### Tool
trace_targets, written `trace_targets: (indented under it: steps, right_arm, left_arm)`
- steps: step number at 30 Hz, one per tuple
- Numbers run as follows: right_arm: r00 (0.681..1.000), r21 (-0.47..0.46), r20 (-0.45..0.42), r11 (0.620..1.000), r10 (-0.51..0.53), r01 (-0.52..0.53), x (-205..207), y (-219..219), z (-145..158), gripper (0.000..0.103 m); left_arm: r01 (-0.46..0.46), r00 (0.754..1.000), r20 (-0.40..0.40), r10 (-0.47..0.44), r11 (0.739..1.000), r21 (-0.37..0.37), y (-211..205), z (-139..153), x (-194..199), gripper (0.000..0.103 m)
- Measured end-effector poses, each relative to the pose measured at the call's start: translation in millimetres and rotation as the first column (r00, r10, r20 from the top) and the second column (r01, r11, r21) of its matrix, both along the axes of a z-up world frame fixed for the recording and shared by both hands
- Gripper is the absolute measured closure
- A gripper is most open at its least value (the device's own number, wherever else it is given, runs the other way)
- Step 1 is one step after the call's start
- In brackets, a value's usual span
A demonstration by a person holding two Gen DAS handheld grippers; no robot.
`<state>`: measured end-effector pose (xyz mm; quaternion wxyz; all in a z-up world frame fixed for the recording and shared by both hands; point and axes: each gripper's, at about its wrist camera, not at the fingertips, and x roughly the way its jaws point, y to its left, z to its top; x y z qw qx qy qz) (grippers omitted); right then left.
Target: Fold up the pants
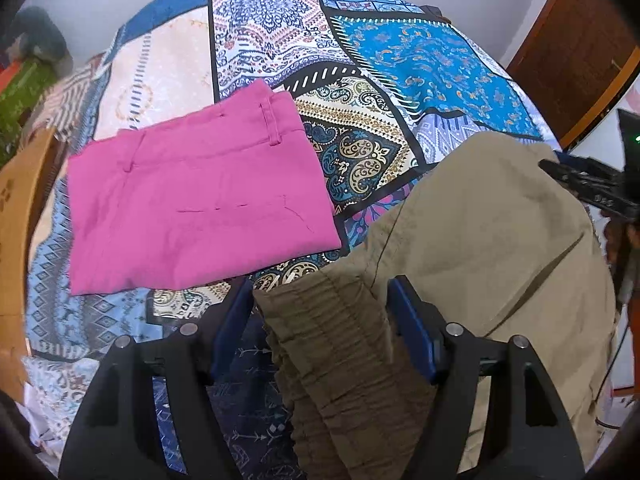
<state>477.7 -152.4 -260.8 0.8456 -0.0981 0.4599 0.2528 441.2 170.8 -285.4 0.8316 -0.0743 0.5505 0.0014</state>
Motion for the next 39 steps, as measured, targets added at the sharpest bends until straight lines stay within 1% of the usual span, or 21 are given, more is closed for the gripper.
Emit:
trace_targets:
  steps: [4, 6, 7, 8, 10, 11, 12, 13, 15, 16, 18, 23, 25, 26, 27, 29, 32, 33, 36, 39]
  right_arm:
    - [0.999, 0.048, -0.021, 0.998, -0.026, 0.027, 8, -3, -5, 0.052]
    - [0.999, 0.019, -0.009, 0.999, -0.041, 0.041, 10, -1, -6, 0.073]
    - [0.999, -0.006, 0.003, 0.999, -0.044, 0.044, 9, 1, -6, 0.077]
    - [0.999, -0.032, 0.015, 0.999, -0.041, 0.041, 7, 2, -5, 0.085]
    - [0.999, -0.040, 0.023, 0.999, -0.031, 0.032, 5, 2, -2, 0.092]
    - [0.999, -0.047, 0.036, 0.998, -0.030, 0.031, 2, 3, 0, 0.094]
    - [0.998, -0.054, 0.052, 0.998, -0.029, 0.032, 0, 3, 2, 0.096]
    - [0.996, -0.066, 0.082, 0.997, -0.029, 0.034, -6, 3, 5, 0.098]
    - [0.993, -0.078, 0.118, 0.996, -0.026, 0.035, -10, 3, 12, 0.099]
    - [0.991, -0.080, 0.133, 0.996, -0.028, 0.039, -13, 1, 17, 0.099]
    - [0.985, -0.073, 0.170, 0.996, -0.036, 0.049, -17, -3, 31, 0.099]
    - [0.961, -0.029, 0.266, 0.996, -0.073, 0.084, -24, -13, 80, 0.100]
    - [0.950, 0.007, 0.298, 0.995, -0.095, 0.097, -28, -18, 101, 0.100]
    - [0.941, 0.029, 0.322, 0.994, -0.109, 0.105, -32, -23, 116, 0.100]
    - [0.936, 0.042, 0.332, 0.993, -0.116, 0.108, -33, -24, 125, 0.100]
    - [0.924, 0.061, 0.360, 0.992, -0.125, 0.111, -43, -27, 143, 0.100]
    - [0.915, 0.091, 0.380, 0.990, -0.138, 0.111, -62, -35, 167, 0.100]
    - [0.913, 0.095, 0.382, 0.989, -0.140, 0.111, -68, -38, 170, 0.100]
    - [0.909, 0.136, 0.387, 0.985, -0.153, 0.108, -94, -50, 181, 0.100]
    - [0.909, 0.167, 0.385, 0.981, -0.160, 0.102, -119, -62, 189, 0.100]
  left_arm:
    - [0.007, 1.000, -0.023, -0.008, 0.998, -0.058, 7, -6, 5, 0.032]
    - [0.004, 1.000, -0.029, -0.006, 0.997, -0.076, 9, -7, 8, 0.033]
    - [0.005, 1.000, -0.026, -0.007, 0.997, -0.073, 8, -6, 8, 0.035]
    - [0.010, 1.000, -0.019, -0.012, 0.998, -0.062, 7, -5, 8, 0.037]
    - [0.033, 0.999, 0.007, -0.033, 0.999, -0.005, -1, 0, 5, 0.041]
    - [0.045, 0.999, 0.022, -0.046, 0.998, 0.032, -5, 2, 2, 0.042]
    - [0.064, 0.997, 0.042, -0.068, 0.994, 0.090, -12, 5, -1, 0.043]
    - [0.074, 0.995, 0.050, -0.081, 0.989, 0.126, -16, 6, -3, 0.044]
    - [0.082, 0.994, 0.057, -0.094, 0.981, 0.176, -21, 10, -6, 0.047]
    - [0.076, 0.994, 0.058, -0.088, 0.980, 0.185, -21, 14, -6, 0.050]
    - [0.060, 0.995, 0.065, -0.073, 0.981, 0.187, -18, 23, -4, 0.052]
    - [0.037, 0.987, 0.143, -0.070, 0.974, 0.224, -19, 68, -9, 0.055]
    - [0.036, 0.981, 0.177, -0.079, 0.972, 0.233, -22, 87, -12, 0.055]
    - [0.035, 0.977, 0.195, -0.083, 0.971, 0.236, -24, 96, -14, 0.055]
    - [0.031, 0.972, 0.220, -0.087, 0.970, 0.243, -26, 109, -17, 0.055]
    - [0.024, 0.964, 0.251, -0.089, 0.967, 0.253, -29, 126, -23, 0.056]
    - [0.019, 0.954, 0.285, -0.096, 0.965, 0.262, -35, 149, -37, 0.056]
    - [0.018, 0.950, 0.295, -0.099, 0.964, 0.265, -37, 156, -44, 0.056]
    - [0.020, 0.944, 0.313, -0.106, 0.963, 0.268, -44, 168, -63, 0.056]
    - [0.024, 0.935, 0.334, -0.119, 0.961, 0.274, -53, 176, -89, 0.056]
